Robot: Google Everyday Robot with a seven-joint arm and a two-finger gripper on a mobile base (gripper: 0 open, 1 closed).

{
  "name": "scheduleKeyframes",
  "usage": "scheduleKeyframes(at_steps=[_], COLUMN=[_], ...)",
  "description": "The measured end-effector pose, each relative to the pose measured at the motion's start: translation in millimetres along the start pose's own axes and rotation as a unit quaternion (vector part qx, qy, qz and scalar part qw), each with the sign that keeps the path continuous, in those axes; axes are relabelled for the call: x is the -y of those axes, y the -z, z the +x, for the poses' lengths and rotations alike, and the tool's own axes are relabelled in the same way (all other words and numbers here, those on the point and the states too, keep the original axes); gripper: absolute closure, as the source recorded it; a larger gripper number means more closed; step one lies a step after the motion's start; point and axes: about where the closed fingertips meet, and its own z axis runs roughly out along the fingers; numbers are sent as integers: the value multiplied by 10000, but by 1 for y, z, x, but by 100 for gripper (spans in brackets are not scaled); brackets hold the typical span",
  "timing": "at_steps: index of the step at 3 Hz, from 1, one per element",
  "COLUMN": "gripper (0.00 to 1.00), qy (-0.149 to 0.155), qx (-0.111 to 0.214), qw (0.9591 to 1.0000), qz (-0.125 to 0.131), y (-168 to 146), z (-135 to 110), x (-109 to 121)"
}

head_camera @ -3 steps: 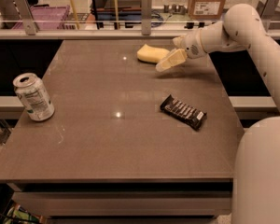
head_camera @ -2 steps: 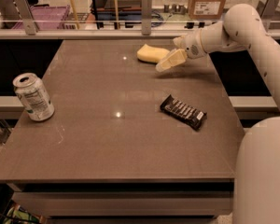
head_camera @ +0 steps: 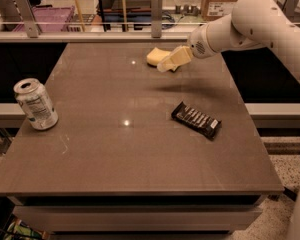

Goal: Move sponge near 7up can

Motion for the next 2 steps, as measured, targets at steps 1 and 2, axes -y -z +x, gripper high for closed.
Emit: scheduleKeyframes(at_steps=[1,2], gripper=[0,0], qy=[-161,-275], qx=[-105,-124], qw=[9997,9994], qz=[143,158], y=[-1,-4], z=[-1,1], x=[-16,-18])
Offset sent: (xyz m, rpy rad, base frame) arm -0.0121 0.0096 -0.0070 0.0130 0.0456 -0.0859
